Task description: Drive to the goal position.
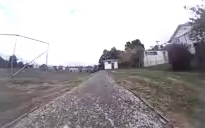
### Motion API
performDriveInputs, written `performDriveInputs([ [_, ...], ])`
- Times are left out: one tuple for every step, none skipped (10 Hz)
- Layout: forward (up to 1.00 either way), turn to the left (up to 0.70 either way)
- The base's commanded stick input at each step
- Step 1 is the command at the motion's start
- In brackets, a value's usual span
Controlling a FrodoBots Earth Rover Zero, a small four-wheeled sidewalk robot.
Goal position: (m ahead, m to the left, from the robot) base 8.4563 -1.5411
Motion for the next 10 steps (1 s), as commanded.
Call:
performDriveInputs([
  [0.6, 0.0],
  [0.6, 0.0],
  [0.6, 0.0],
  [0.6, 0.0],
  [0.6, 0.0],
  [0.6, 0.0],
  [0.6, 0.0],
  [0.6, 0.0],
  [0.6, 0.0],
  [0.6, 0.0],
])
